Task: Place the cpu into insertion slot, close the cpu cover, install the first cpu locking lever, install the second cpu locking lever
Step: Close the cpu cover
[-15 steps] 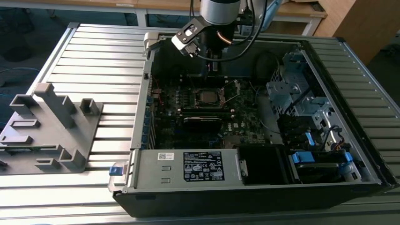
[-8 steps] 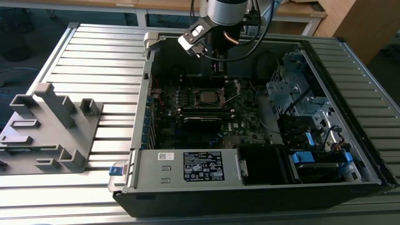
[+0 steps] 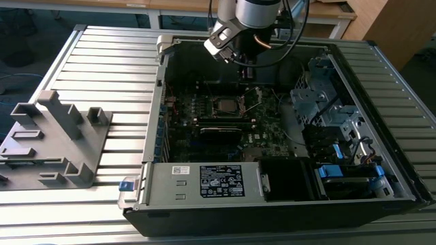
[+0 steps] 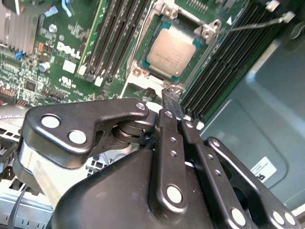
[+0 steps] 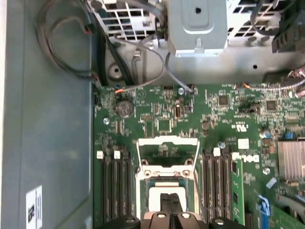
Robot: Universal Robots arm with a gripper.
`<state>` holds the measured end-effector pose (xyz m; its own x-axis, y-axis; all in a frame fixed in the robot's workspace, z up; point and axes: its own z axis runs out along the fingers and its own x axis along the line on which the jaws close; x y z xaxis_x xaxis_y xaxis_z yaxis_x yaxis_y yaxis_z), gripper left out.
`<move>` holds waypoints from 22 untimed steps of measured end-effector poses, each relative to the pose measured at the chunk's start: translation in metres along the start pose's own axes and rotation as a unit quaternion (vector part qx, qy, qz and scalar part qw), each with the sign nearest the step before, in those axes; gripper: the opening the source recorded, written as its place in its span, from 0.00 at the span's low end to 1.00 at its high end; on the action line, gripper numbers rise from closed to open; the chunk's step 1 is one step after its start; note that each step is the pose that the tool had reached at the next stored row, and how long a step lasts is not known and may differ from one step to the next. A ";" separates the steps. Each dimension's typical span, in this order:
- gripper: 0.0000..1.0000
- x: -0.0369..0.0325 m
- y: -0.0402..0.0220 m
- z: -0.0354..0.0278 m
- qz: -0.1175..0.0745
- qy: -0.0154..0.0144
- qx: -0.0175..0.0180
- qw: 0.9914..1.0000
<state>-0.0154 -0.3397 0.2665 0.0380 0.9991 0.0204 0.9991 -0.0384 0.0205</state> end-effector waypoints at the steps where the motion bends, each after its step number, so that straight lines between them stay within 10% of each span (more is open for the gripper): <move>1: 0.11 0.0001 0.0019 0.0001 0.000 0.000 0.000 1.000; 22: 0.11 0.0018 0.0456 0.0017 0.000 0.000 0.000 1.000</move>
<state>0.0303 -0.3396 0.2658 0.0381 0.9991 0.0204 0.9990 -0.0385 0.0204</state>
